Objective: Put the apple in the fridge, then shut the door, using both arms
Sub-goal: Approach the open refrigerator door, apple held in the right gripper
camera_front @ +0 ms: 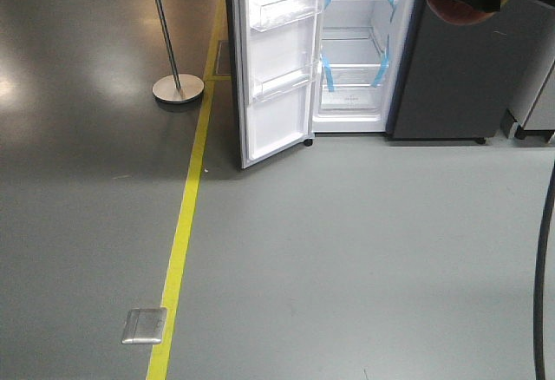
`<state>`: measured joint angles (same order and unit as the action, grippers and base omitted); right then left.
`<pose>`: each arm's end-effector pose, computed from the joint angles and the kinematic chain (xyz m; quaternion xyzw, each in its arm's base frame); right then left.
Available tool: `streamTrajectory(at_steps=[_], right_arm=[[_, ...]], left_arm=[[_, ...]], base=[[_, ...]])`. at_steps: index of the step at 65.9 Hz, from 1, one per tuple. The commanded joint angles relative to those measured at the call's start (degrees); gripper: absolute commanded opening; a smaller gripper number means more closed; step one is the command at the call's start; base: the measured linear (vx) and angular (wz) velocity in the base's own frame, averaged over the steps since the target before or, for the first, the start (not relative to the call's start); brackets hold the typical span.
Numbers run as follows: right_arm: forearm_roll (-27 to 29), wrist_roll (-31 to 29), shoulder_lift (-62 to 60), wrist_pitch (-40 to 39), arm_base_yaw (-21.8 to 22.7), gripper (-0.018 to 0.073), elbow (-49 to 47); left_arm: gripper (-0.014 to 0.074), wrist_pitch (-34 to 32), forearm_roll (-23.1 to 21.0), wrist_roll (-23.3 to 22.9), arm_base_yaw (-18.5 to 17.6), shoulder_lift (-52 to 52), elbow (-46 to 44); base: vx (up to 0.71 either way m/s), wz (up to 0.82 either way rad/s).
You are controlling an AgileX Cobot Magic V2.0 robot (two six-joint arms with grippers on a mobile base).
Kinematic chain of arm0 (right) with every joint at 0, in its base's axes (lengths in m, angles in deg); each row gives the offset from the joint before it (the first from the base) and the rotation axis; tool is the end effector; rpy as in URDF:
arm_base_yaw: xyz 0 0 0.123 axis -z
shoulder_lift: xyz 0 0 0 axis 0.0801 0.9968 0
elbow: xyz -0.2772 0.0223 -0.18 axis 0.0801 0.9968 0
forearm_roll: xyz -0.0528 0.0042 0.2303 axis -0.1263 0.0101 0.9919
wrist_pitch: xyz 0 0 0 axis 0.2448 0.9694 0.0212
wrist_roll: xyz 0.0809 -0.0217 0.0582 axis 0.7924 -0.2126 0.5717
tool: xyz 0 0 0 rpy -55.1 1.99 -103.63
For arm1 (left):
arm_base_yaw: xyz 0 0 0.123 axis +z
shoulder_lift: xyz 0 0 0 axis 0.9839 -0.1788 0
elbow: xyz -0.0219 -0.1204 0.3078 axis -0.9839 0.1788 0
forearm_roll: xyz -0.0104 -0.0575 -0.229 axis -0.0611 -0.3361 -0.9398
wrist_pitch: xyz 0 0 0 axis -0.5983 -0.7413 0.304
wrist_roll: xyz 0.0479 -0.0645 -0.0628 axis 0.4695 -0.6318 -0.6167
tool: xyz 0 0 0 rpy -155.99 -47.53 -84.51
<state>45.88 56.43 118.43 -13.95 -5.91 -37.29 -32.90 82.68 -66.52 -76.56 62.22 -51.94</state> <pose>0.2745 0.0514 0.5008 -0.1772 0.8159 0.1680 0.5241 0.0050 0.0048 0.1937 -0.0581 0.7214 0.0123 0.6900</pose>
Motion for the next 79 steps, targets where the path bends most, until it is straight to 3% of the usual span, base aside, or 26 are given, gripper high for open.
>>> streamTrajectory(at_steps=[1, 79], right_arm=[[2.2, -0.3, -1.7, -3.5, 0.2, 0.0122, -1.8], [2.2, -0.3, -1.7, -3.5, 0.2, 0.0122, -1.8]], left_arm=[[-0.0006, -4.2, -0.3, 0.0, -0.3, 0.3, -1.2], [-0.0006, -4.2, -0.3, 0.0, -0.3, 0.3, -1.2]], base=[[0.1, 0.01], [0.1, 0.01]])
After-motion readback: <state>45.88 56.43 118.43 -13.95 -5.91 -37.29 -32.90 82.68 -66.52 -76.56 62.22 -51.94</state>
